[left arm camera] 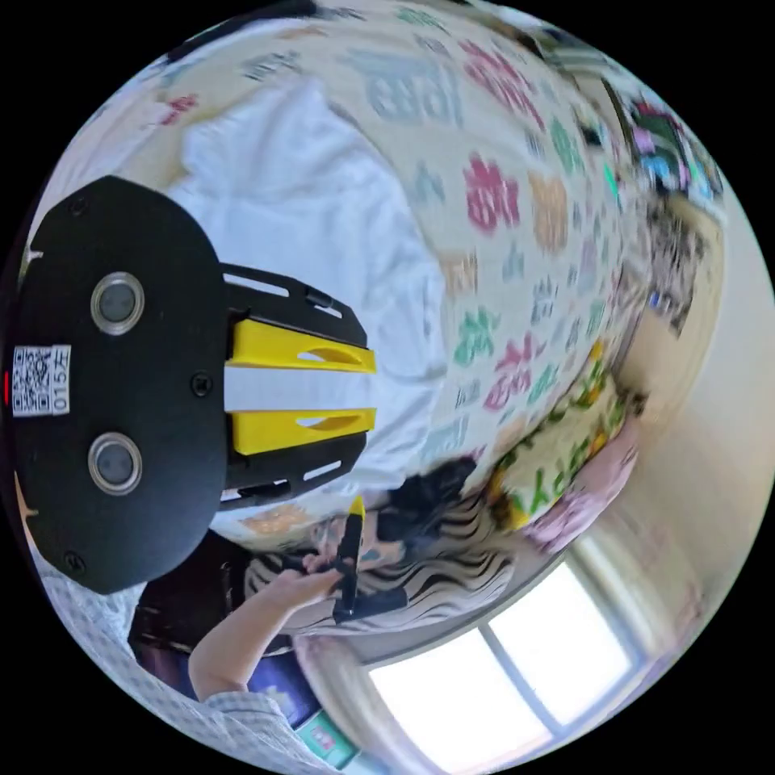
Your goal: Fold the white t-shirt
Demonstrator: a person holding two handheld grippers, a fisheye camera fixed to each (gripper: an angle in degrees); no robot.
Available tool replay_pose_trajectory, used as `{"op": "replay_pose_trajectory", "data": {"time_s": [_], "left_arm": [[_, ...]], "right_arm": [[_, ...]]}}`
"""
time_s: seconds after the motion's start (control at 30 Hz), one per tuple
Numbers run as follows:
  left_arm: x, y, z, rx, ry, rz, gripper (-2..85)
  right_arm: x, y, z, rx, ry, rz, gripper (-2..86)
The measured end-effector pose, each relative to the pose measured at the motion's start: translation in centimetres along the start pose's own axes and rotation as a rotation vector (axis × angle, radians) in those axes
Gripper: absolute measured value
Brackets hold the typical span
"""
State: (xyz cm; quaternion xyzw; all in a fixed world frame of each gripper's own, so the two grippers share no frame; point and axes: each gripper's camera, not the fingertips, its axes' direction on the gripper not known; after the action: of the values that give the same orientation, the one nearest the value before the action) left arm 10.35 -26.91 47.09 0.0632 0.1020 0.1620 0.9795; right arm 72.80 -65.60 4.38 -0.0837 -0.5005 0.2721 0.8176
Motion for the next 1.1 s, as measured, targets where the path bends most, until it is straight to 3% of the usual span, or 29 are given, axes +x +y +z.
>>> {"op": "replay_pose_trajectory", "data": {"time_s": [0.23,0.33,0.4,0.5,0.67,0.8,1.0,1.1], "left_arm": [[13.9,-11.4,22.7,-0.260,0.070,0.207,8.9],[16.6,-12.4,29.8,-0.370,0.044,0.210,8.6],[17.2,-12.4,32.0,-0.391,0.035,0.193,8.0],[17.2,-12.3,32.8,-0.341,0.052,0.155,7.3],[15.8,-11.9,32.5,-0.312,0.100,0.078,6.9],[16.0,-11.1,31.0,-0.284,0.117,0.109,6.3],[16.8,-9.1,30.9,-0.337,0.138,0.178,5.8],[16.5,-6.7,27.0,-0.232,0.176,0.182,5.1]], "right_arm": [[12.4,3.2,-6.3,-0.011,-0.152,0.210,10.2],[14.5,4.2,-8.8,-0.012,-0.121,0.239,4.9],[15.7,6.0,-11.6,0.019,-0.247,0.221,1.7],[16.8,8.3,-14.8,0.090,-0.457,0.193,2.7],[17.0,8.9,-17.5,0.051,-0.466,0.167,5.2],[16.5,11.1,-21.6,0.080,-0.312,0.180,1.4],[17.7,17.1,-26.3,0.151,-0.271,0.288,2.0],[17.6,19.9,-28.6,0.190,-0.252,0.286,5.1]]}}
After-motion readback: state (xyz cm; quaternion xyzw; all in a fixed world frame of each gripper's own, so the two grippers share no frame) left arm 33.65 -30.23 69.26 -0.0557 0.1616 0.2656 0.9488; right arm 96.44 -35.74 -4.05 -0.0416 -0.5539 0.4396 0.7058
